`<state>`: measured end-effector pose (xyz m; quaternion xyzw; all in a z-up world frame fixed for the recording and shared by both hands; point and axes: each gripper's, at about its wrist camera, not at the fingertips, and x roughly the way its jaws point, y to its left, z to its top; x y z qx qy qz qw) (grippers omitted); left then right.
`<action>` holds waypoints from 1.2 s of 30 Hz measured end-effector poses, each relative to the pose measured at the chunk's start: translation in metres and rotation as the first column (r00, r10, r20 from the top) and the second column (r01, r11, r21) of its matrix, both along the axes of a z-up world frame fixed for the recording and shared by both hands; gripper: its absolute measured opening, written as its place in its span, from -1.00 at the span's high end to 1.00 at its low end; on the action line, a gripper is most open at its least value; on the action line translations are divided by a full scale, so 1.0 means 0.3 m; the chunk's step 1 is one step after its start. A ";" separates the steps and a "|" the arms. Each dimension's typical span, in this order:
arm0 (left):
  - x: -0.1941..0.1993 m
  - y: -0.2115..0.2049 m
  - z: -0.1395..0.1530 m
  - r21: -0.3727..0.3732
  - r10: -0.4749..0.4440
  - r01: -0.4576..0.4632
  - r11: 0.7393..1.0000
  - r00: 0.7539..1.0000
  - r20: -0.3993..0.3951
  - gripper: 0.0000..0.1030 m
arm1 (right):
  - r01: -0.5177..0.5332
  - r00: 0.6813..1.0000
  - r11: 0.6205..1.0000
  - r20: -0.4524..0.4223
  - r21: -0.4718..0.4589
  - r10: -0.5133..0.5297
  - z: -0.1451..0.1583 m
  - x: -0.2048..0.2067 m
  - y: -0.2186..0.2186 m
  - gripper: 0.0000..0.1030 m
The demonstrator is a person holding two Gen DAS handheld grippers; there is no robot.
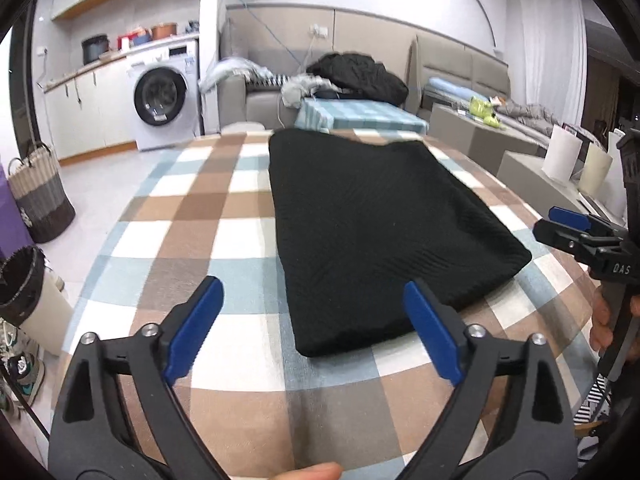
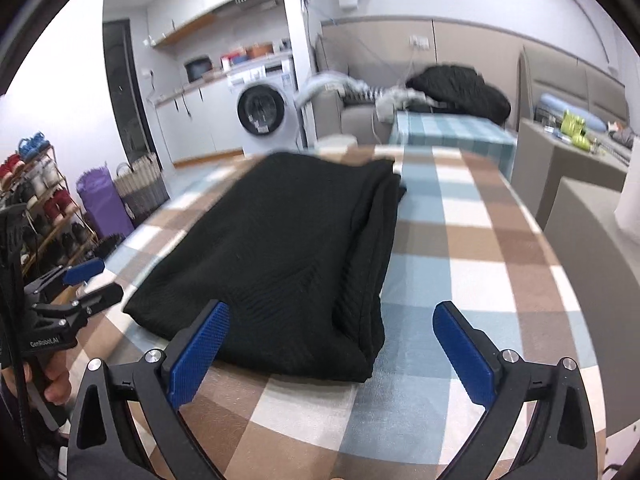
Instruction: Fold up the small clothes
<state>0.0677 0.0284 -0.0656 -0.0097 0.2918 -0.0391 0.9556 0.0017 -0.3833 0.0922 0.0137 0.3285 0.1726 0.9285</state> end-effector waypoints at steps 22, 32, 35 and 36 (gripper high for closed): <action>-0.080 0.019 0.028 -0.016 0.000 0.002 1.000 0.993 0.121 -0.98 | -0.099 0.982 0.995 0.162 0.001 0.097 0.009 -0.111 0.019 -1.00; -0.071 0.026 0.023 -0.026 -0.004 0.007 1.000 0.995 0.103 -0.98 | -0.098 0.979 0.995 0.182 0.002 0.096 0.011 -0.129 0.020 -1.00; -0.073 0.029 0.021 -0.029 -0.001 0.004 1.000 0.995 0.102 -0.98 | -0.094 0.979 0.996 0.180 0.010 0.090 0.012 -0.126 0.013 -1.00; -0.071 0.029 0.022 -0.029 -0.002 0.005 1.000 0.995 0.102 -0.98 | -0.092 0.980 0.996 0.180 0.013 0.088 0.012 -0.125 0.011 -1.00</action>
